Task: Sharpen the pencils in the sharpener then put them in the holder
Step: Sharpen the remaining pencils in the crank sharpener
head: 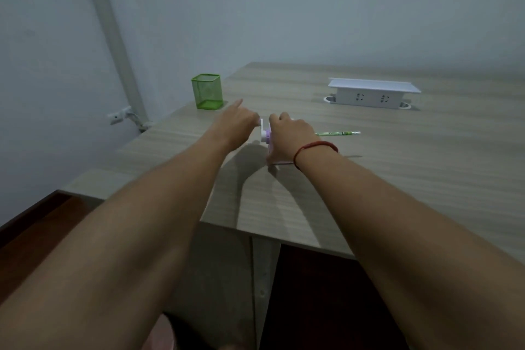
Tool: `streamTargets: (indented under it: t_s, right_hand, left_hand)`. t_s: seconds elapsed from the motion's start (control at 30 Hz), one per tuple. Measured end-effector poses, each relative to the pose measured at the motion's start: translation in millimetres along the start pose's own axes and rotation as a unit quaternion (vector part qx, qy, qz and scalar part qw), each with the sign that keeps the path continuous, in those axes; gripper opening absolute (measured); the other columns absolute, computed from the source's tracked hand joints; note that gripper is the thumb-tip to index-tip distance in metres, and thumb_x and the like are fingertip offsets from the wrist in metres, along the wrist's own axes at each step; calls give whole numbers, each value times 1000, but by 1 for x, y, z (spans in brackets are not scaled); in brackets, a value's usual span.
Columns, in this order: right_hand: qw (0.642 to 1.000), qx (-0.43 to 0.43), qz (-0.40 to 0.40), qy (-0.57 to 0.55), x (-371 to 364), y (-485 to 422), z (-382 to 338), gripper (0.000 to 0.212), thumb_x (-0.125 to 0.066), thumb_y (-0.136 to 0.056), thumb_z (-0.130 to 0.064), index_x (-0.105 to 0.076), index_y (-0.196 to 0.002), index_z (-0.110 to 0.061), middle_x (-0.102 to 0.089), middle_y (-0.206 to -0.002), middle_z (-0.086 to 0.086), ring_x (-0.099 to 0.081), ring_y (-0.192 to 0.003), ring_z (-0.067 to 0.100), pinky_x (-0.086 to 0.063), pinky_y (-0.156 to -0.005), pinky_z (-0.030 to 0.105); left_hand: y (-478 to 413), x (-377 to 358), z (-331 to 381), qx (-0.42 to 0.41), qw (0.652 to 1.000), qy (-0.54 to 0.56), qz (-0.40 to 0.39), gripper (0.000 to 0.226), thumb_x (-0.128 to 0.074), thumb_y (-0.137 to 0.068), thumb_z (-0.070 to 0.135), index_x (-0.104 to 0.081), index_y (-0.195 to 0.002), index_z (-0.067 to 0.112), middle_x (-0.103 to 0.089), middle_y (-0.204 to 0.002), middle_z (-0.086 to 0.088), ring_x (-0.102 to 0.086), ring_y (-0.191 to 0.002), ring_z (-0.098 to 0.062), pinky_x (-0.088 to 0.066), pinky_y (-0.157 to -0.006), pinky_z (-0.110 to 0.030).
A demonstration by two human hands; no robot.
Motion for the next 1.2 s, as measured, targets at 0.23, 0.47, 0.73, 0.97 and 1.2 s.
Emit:
streamTargets:
  t_s: [0.23, 0.47, 0.73, 0.97, 1.2]
  right_hand:
    - [1000, -4, -16, -13, 5, 4, -2, 74, -78, -74, -41, -41, -132, -14, -47, -130, 10, -57, -116, 33, -47, -88, 37]
    - [998, -29, -34, -33, 7, -3, -1, 71, -75, -78, -40, -41, -134, -13, -47, -132, 12, -54, -120, 33, -47, -92, 40]
    - [999, -16, -33, -37, 4, -5, -1, 76, -77, -73, -43, -40, -133, -13, -47, -130, 11, -56, -115, 35, -47, -89, 39]
    - [999, -14, -41, -26, -1, -11, 1, 79, -80, -70, -40, -40, -134, -14, -47, -129, 10, -55, -115, 34, -48, -91, 42]
    - [983, 17, -97, -154, 9, -11, 18, 115, -84, -68, -16, -8, -154, -18, -8, -160, 1, -35, -140, 35, -37, -112, 47]
  left_hand:
    - [19, 12, 4, -2, 997, 45, 71, 24, -40, -95, -5, -63, -98, -3, -66, -93, -22, -61, -88, -37, -23, -116, -40]
    - [48, 19, 19, -46, 990, 105, 88, 17, -47, -90, -10, -63, -93, -3, -65, -83, -21, -61, -77, -35, -29, -115, -47]
    - [56, -19, 34, 4, 994, 101, -43, 24, -44, -98, 14, -64, -111, 11, -64, -118, -7, -60, -109, -22, -25, -116, -32]
    - [23, -27, 24, 66, 995, 37, -64, 20, -49, -95, 24, -64, -105, 15, -68, -110, -8, -60, -105, -25, -36, -102, -36]
    - [26, -33, 23, 86, 993, 59, -53, 25, -45, -96, 24, -63, -109, 12, -66, -111, -14, -61, -103, -32, -44, -86, -37]
Point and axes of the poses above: each hand's wrist, its own y-axis away from the middle knuckle, its own x-axis out of the back of the hand, z = x × y, the point moved 2 cm from there along -y, towards the middle knuckle
